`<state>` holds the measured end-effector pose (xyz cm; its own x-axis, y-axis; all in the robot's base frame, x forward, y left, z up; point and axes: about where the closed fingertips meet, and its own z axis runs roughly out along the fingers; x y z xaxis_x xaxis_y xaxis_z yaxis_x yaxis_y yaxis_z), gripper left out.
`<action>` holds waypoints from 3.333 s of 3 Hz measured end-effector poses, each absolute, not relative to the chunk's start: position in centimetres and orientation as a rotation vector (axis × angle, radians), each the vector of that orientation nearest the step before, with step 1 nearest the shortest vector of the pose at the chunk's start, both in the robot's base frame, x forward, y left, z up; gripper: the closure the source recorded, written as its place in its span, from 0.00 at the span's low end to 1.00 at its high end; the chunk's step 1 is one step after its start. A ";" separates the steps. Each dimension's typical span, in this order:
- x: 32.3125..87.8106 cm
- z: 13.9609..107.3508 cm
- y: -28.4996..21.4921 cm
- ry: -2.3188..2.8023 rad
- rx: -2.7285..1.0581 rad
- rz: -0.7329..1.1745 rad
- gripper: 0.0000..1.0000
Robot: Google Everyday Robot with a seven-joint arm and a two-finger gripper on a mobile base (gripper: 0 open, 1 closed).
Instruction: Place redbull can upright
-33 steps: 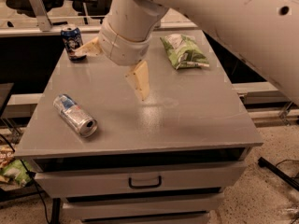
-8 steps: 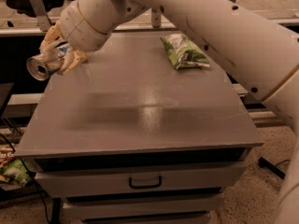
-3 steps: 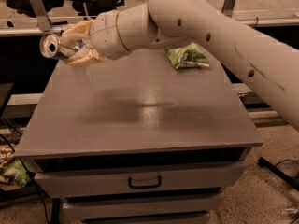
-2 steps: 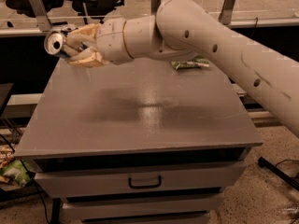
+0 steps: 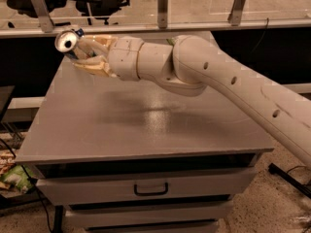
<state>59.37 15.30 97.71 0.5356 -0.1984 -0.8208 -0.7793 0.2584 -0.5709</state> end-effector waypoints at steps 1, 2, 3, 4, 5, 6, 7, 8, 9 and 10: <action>59.4 97.7 15.3 0.970 -1.288 0.491 1.00; 59.7 97.5 15.7 1.060 -1.242 0.479 1.00; 60.4 96.9 15.4 1.206 -1.139 0.443 1.00; 61.0 96.7 14.9 1.273 -1.053 0.423 1.00; 62.8 95.6 12.3 1.315 -0.933 0.380 1.00; 63.6 94.5 10.9 1.323 -0.812 0.375 1.00; 65.0 93.8 9.7 1.343 -0.671 0.358 1.00; 65.0 93.9 9.8 1.351 -0.666 0.361 1.00; 65.3 94.2 9.5 1.409 -0.613 0.375 1.00; 66.2 94.6 9.4 1.482 -0.555 0.391 1.00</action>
Offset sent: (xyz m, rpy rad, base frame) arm 0.0102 0.0022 -0.0086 -0.0057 0.1509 -0.1757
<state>66.21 9.37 94.60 0.0635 -0.0881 -0.9941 -0.5675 0.8162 -0.1086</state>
